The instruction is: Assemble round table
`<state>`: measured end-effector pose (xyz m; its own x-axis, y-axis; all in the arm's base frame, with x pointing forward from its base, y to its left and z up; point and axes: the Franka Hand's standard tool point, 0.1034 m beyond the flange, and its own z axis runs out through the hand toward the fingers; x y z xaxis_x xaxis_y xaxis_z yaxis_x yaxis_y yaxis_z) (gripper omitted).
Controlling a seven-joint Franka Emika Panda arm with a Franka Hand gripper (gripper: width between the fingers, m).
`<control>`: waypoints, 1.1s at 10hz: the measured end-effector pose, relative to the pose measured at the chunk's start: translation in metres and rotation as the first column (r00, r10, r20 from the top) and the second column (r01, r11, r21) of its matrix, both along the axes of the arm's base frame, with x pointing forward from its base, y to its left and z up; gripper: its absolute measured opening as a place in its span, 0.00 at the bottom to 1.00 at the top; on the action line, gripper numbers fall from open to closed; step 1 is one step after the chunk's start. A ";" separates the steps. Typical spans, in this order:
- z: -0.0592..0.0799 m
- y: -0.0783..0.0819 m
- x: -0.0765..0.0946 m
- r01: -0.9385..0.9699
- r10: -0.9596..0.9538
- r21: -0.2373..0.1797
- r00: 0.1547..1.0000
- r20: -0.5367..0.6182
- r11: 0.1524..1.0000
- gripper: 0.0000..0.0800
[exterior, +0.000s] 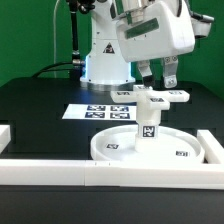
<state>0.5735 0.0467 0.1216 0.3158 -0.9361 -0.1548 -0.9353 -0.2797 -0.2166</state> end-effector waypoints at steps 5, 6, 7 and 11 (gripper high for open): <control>0.004 0.004 0.002 -0.593 0.604 -0.177 0.797 0.013 0.786 0.81; 0.004 0.007 -0.001 -0.686 0.699 -0.199 0.715 -0.003 0.700 0.81; 0.004 0.009 -0.002 -0.736 0.752 -0.216 0.659 -0.008 0.642 0.81; 0.002 0.006 -0.002 -0.880 0.908 -0.259 0.417 -0.022 0.398 0.81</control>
Offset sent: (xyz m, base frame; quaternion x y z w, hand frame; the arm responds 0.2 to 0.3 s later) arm 0.0075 0.0058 0.0110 -0.0805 0.0549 -0.4348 0.8952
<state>0.5713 0.0524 0.1239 0.9907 -0.1056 0.0858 -0.0953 -0.9886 -0.1164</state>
